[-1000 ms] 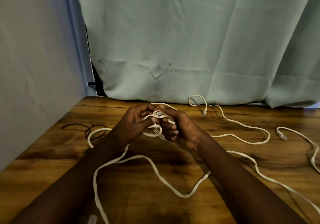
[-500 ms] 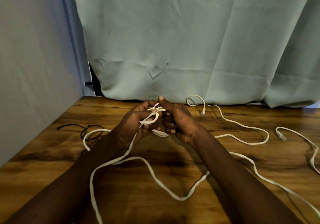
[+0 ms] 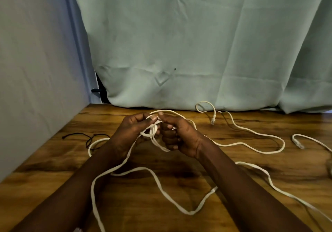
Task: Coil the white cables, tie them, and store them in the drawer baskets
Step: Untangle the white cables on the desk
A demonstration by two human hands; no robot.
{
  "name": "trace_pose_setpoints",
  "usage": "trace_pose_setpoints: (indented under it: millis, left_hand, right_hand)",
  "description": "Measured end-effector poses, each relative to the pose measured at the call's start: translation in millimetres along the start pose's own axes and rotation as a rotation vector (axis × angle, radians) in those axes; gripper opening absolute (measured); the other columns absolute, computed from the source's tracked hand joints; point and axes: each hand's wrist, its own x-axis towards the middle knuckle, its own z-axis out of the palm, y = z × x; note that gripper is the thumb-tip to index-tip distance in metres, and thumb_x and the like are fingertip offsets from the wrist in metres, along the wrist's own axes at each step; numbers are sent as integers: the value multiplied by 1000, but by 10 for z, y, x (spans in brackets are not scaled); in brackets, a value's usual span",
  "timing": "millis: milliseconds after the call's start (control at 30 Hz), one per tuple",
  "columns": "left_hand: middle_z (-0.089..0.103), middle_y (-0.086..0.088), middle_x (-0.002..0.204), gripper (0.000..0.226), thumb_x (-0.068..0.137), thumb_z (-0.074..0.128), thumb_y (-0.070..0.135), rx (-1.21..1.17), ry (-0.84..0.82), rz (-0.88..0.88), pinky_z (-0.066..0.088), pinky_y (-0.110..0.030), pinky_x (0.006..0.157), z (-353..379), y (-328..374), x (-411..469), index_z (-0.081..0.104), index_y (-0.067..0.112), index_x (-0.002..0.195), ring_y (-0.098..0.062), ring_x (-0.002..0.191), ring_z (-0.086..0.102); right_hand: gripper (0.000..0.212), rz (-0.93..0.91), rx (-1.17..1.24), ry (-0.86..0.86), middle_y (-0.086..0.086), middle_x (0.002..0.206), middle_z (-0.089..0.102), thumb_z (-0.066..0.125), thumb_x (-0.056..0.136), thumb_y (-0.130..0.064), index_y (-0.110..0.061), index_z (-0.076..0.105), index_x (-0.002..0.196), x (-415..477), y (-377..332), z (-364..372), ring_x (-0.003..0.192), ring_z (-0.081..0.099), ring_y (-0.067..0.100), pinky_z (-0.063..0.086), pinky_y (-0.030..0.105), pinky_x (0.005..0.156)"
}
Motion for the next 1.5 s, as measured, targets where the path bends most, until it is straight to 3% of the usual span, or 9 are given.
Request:
trace_pose_setpoints:
  millis: [233,400,500,600,667,833,1133,1333,1500]
  left_hand:
    - [68,-17,132,41,100,58,27,50,-90,-301,52,-35,83,-71,31,37,62,5,134,-32,116,66]
    - [73,-13,105,53,89,52,57,-137,-81,-323,51,-25,52,-57,100,7,68,13,114,-22,79,68]
    - [66,-21,97,47,87,60,44,-69,-54,-150,30,-16,38,-15,139,-43,64,5,113,-11,58,56]
    - [67,-9,75,22,88,74,17,225,78,137,40,-13,44,80,138,-91,67,0,100,-3,50,57]
    - [66,3,67,12,87,79,12,468,125,334,46,-14,56,74,104,-91,72,8,95,-2,56,61]
    - [67,7,85,3,94,72,21,908,359,694,50,-32,66,-83,-19,-45,71,20,92,-7,76,62]
    - [63,4,76,26,102,61,35,886,608,720,42,-29,61,-222,12,19,71,13,93,-9,66,55]
    - [71,1,83,37,98,52,52,1164,503,621,50,-38,65,-225,30,9,74,23,90,-22,73,63]
    - [72,11,76,44,91,48,65,1090,291,421,53,-36,69,-289,2,20,76,32,82,-8,73,65]
  right_hand:
    - [53,-231,86,304,-6,39,25,48,106,-37,-20,37,58,125,148,-53,29,21,9,20,15,38]
    - [56,-432,-128,579,-4,39,44,56,105,-31,-15,51,51,123,188,-72,33,39,11,32,21,41]
    - [40,-393,-28,675,1,59,62,65,100,-38,-10,60,73,115,196,-133,56,59,16,52,35,64]
    - [44,-320,-110,754,3,78,73,69,83,-63,-19,70,85,115,242,-201,80,72,25,60,52,88]
    - [46,-325,-171,732,3,76,74,65,74,-68,-22,73,78,130,261,-245,83,73,33,58,62,88]
    - [43,-231,-220,602,0,68,65,71,73,-61,-19,61,81,83,185,-186,67,63,24,51,41,68]
    - [42,-320,-855,545,-14,49,57,65,94,-43,-24,63,57,-217,7,-178,50,51,3,34,27,55]
    - [52,-201,-599,102,-7,44,42,62,99,-29,-24,59,48,-337,-157,-149,38,36,11,29,24,46]
    - [50,-178,202,-213,-7,42,16,60,91,-34,-27,32,50,-353,-249,-186,33,13,10,23,17,37]
